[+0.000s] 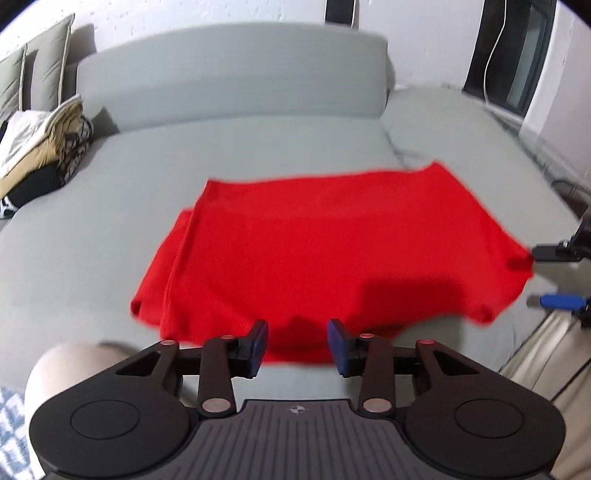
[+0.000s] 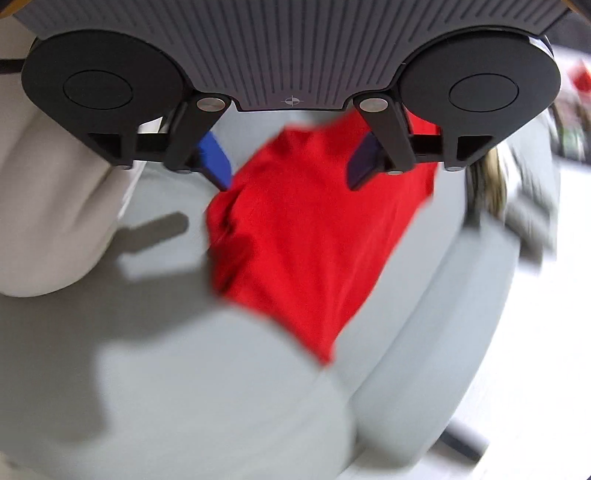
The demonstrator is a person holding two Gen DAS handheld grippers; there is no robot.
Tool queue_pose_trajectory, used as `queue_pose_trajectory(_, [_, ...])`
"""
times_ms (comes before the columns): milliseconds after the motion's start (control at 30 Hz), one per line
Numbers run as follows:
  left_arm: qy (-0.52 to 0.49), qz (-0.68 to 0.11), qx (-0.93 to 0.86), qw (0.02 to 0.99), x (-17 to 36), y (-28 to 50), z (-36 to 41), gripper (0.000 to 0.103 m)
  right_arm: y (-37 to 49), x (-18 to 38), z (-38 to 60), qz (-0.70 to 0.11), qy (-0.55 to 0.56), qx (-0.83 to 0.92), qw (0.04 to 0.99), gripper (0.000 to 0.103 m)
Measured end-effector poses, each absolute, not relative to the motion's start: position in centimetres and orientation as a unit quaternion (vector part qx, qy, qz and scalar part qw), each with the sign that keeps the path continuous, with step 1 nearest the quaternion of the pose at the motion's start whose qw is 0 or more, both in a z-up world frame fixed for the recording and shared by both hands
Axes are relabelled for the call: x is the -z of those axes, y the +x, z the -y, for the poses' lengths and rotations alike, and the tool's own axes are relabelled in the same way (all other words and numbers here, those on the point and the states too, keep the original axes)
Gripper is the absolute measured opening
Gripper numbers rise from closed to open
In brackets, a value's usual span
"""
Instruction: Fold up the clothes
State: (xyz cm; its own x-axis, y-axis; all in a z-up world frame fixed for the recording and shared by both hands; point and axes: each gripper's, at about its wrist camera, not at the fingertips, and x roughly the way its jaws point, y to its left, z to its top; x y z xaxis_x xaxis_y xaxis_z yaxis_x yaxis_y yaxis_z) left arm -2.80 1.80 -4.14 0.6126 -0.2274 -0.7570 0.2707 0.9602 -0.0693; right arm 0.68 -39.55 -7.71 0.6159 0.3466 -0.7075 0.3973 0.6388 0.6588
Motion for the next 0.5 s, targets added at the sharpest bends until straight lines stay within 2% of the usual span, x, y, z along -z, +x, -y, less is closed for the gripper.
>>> queue_pose_trajectory(100, [0.027,-0.419,0.133,0.898,4.6,-1.5,-1.3,0.038,1.0,8.3,40.2,-0.443,0.424,0.034,0.789,0.075])
queue_pose_trajectory(300, [0.025,-0.419,0.132,0.898,4.9,-0.7,-0.8,0.038,2.1,9.9,40.1,-0.435,0.377,0.054,0.816,0.061])
queue_pose_trajectory(467, [0.043,-0.407,0.132,0.903,6.1,0.8,-0.5,0.036,3.7,11.2,40.0,-0.407,0.333,0.043,0.85,0.061])
queue_pose_trajectory(500, [0.05,-0.414,0.135,0.899,6.7,1.2,-0.4,0.032,3.9,11.4,39.9,-0.402,0.323,0.04,0.856,0.061])
